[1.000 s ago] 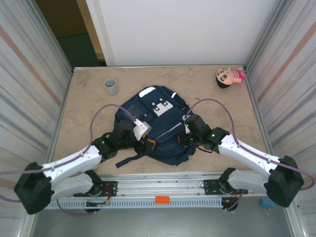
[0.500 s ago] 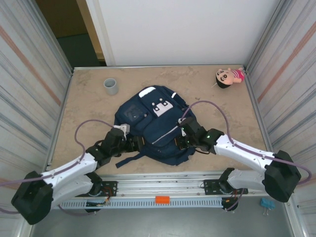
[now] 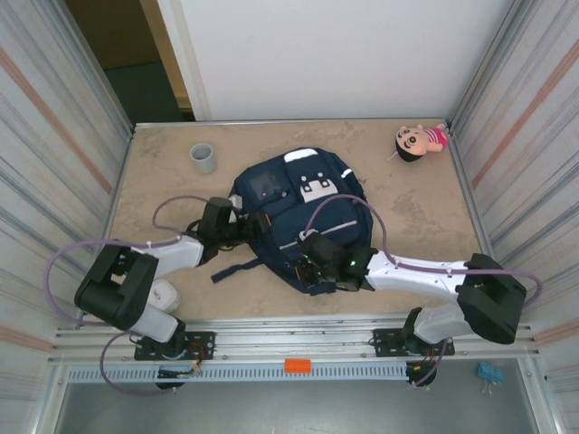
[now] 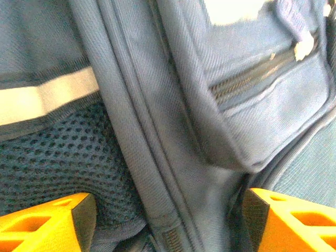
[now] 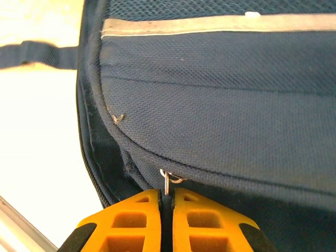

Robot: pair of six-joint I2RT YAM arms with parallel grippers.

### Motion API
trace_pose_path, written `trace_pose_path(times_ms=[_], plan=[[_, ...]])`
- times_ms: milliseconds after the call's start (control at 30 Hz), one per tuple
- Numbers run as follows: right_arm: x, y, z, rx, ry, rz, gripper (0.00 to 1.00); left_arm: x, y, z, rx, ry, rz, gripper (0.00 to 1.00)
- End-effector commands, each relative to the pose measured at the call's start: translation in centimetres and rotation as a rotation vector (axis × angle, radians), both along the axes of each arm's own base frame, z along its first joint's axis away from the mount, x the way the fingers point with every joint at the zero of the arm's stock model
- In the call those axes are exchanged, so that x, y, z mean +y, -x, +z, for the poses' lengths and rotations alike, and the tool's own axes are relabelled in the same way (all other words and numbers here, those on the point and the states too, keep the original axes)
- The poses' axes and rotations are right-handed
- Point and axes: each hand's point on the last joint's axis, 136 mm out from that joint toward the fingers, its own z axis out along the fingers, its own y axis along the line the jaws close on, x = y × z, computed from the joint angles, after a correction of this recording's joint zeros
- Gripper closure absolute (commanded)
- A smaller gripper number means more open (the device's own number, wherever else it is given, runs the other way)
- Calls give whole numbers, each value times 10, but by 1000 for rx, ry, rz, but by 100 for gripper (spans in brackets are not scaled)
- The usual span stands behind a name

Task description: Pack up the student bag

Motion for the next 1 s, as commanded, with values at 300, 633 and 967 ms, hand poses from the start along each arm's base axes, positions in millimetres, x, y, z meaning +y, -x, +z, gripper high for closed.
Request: trace_pose_path(times_ms=[300,633,967], plan=[[21,-22,19,-26,-100,-21,100,3,70,49,57,159,20,26],[19,-19,19,-23,-96,-9,100,-33,87,58,74,357,62,39],[21,-18,19,-25,-103,1,100,-71,73,48,104,424,15,50]])
